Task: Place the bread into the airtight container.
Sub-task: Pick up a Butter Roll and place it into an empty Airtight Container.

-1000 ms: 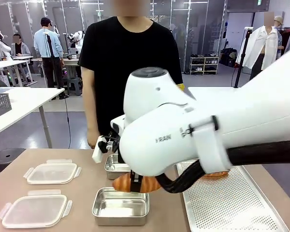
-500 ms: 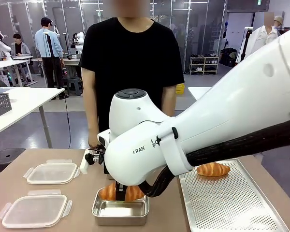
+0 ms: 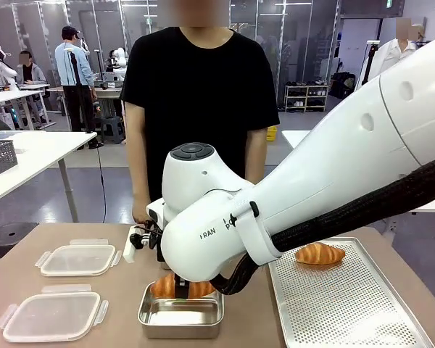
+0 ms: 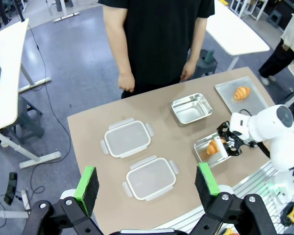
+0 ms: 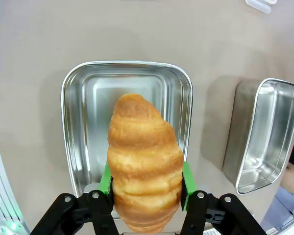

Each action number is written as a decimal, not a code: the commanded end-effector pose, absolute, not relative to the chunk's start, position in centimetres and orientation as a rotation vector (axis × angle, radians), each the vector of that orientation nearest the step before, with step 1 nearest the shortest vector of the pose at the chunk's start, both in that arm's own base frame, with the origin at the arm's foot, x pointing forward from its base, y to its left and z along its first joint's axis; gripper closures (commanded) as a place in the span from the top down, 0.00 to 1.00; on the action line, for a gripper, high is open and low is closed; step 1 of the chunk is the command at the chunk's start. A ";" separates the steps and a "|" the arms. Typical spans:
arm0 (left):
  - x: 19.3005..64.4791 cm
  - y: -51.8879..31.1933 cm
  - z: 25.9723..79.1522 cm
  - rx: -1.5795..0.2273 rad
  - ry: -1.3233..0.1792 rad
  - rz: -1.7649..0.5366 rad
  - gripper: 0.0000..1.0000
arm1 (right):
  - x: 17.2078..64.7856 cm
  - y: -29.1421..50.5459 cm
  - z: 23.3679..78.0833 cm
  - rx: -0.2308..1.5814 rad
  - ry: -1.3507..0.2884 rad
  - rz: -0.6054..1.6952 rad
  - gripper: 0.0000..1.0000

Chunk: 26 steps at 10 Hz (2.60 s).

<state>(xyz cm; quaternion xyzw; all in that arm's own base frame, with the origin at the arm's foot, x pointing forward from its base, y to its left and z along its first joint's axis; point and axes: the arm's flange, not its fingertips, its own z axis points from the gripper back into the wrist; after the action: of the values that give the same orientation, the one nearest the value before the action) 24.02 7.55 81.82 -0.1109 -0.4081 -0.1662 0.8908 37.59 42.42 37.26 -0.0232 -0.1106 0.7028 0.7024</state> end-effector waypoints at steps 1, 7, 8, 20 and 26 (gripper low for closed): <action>23.9 7.5 82.1 -0.233 -0.852 -0.350 1.00 | 37.5 43.6 36.6 -0.057 -0.235 1.525 0.60; 23.9 7.5 82.1 -0.233 -0.852 -0.350 1.00 | 37.9 44.6 35.9 -0.069 -0.165 1.421 0.86; 23.9 7.5 82.1 -0.233 -0.852 -0.350 1.00 | 37.7 44.8 35.8 -0.063 -0.158 1.424 0.92; 23.9 7.5 82.1 -0.233 -0.852 -0.350 1.00 | 37.9 43.9 36.1 -0.048 -0.158 1.445 1.00; 23.9 7.5 82.1 -0.233 -0.852 -0.350 1.00 | 37.9 43.9 36.1 -0.048 -0.158 1.445 1.00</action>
<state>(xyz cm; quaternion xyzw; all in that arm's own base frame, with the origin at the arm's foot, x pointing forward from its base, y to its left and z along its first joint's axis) 24.02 7.55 81.82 -0.1109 -0.4081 -0.1662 0.8908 38.08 43.81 36.17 -0.0190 -0.0706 0.6653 0.7429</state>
